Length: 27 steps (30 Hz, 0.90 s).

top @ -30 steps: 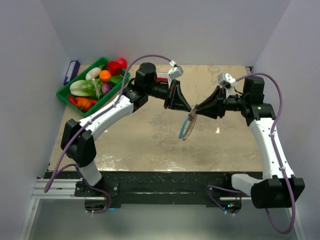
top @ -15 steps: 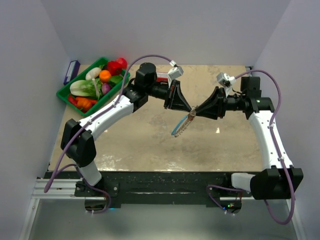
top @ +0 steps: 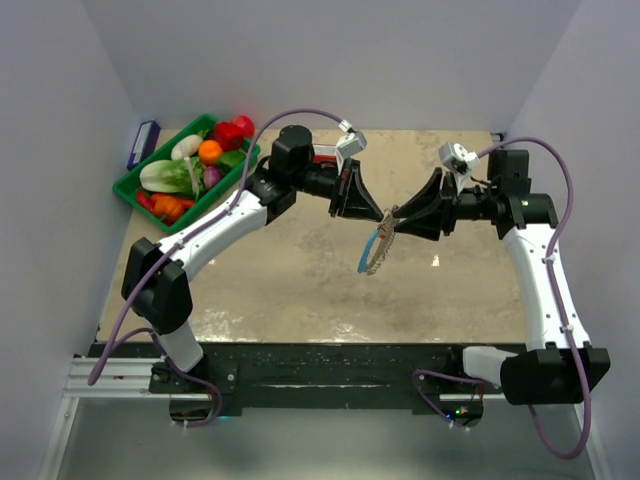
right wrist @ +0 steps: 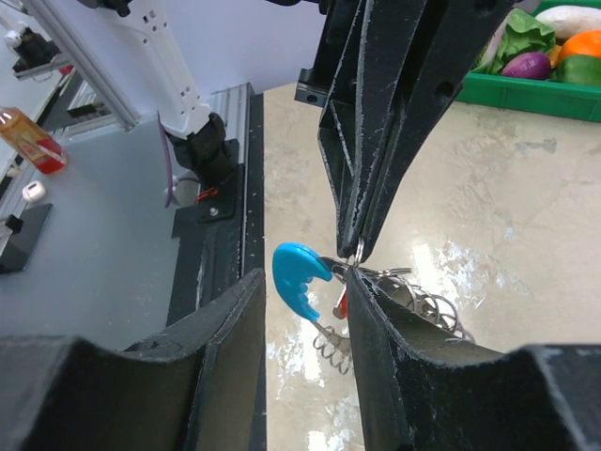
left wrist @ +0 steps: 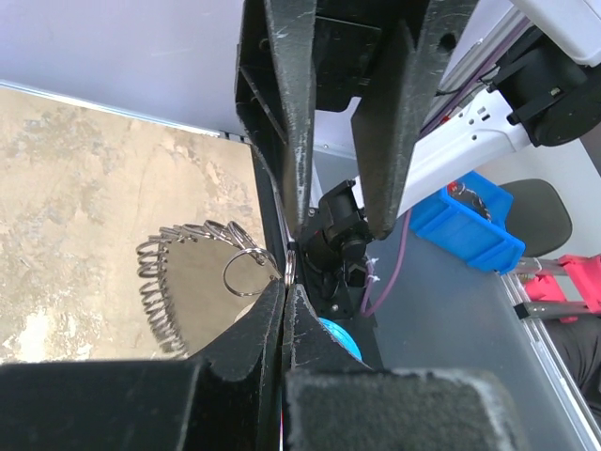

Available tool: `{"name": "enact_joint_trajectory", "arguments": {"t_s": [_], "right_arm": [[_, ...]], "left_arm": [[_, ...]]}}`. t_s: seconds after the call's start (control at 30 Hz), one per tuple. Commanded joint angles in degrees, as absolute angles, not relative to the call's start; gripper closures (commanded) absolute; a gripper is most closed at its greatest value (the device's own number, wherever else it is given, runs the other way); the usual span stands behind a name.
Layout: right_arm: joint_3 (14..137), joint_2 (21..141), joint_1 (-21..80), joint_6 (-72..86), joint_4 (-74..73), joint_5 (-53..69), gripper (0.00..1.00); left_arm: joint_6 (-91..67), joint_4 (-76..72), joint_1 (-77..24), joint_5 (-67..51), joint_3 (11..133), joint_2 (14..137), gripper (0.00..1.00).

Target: Remove the keys from the keyring

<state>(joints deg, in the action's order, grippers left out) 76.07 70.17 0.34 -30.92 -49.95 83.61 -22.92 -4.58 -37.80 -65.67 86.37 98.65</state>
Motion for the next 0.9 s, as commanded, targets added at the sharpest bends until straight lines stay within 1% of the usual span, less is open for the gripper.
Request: {"name": "enact_joint_trajectory", "arguments": {"t_s": [0.0, 0.2, 0.5, 0.63, 0.67, 0.7, 0.77, 0.87], "right_arm": [[77.4, 68.8, 0.1, -28.9, -47.3, 84.6, 0.55], [75.2, 70.4, 0.2, -27.2, -44.9, 84.5, 0.56], [76.2, 72.7, 0.2, -29.1, -47.3, 86.6, 0.59], [78.8, 75.0, 0.2, -38.3, -55.5, 88.1, 0.60], [79.7, 75.4, 0.2, -41.0, -61.0, 88.4, 0.60], [81.1, 75.8, 0.2, -45.4, -63.3, 88.7, 0.60], [81.9, 76.4, 0.2, -47.5, -66.2, 88.8, 0.60], [81.9, 76.1, 0.3, -47.6, -66.1, 88.8, 0.60]], "left_arm": [[-22.4, -6.3, -37.9, -65.3, 88.2, 97.0, 1.00], [-24.3, -8.3, -37.9, -66.3, 88.2, 97.6, 1.00], [-32.1, -17.6, -37.9, -69.3, 85.6, 98.3, 1.00], [-32.5, -18.3, -38.0, -69.2, 85.4, 98.6, 1.00], [-32.5, -18.2, -38.0, -68.8, 85.4, 98.7, 1.00], [-32.4, -18.0, -38.0, -68.6, 85.3, 98.5, 1.00], [-31.7, -17.3, -38.0, -67.8, 85.3, 98.5, 1.00], [-30.1, -15.3, -38.1, -66.8, 85.6, 98.4, 1.00]]}}
